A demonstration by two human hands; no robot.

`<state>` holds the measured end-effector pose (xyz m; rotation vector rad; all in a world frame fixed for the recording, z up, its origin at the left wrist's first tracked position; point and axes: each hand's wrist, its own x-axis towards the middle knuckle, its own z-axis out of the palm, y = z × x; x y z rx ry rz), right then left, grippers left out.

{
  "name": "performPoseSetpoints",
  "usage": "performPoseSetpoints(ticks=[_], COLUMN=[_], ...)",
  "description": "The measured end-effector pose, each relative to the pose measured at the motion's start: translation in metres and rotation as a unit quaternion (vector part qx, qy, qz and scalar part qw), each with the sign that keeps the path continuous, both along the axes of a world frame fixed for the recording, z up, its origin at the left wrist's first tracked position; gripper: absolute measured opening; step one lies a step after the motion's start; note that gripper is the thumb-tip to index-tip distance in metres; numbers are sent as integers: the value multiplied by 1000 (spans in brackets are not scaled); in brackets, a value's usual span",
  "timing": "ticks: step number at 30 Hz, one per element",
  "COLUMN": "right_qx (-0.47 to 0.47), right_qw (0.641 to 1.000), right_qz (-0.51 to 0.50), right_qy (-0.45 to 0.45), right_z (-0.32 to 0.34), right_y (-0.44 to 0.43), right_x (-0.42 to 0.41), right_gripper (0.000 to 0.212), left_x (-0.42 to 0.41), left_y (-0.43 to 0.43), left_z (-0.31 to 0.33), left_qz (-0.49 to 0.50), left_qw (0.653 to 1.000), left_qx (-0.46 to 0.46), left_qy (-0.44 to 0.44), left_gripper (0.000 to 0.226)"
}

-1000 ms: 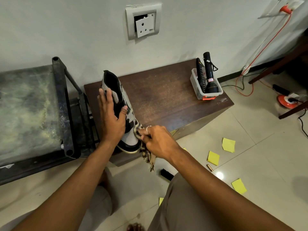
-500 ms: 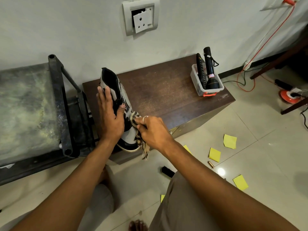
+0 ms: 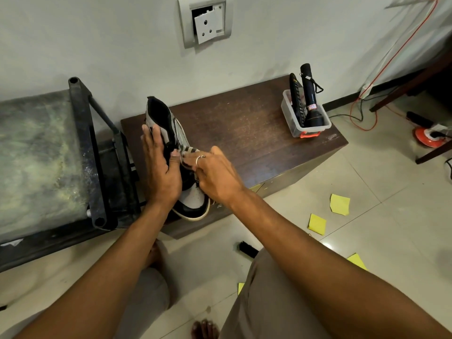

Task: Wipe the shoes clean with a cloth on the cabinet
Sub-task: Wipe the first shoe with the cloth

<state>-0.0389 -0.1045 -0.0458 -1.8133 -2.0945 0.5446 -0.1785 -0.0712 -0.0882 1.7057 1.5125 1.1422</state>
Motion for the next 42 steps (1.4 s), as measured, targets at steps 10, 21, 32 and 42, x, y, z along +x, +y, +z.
performPoseSetpoints(ticks=[10, 21, 32, 42], right_qx=[41, 10, -14, 39], right_qw=[997, 990, 954, 986], right_qz=[65, 117, -148, -57], right_qy=[22, -82, 261, 150], right_z=[28, 21, 29, -1], right_y=[13, 4, 7, 3], right_x=[32, 20, 38, 14], right_gripper=[43, 56, 35, 41], left_x=[0, 0, 2, 2], left_y=[0, 0, 9, 9], left_z=[0, 0, 17, 8], left_qz=[-4, -2, -86, -121], left_qw=[1000, 1000, 995, 990], left_qx=[3, -2, -59, -52], left_qy=[-1, -8, 9, -40], left_gripper=[65, 67, 63, 61])
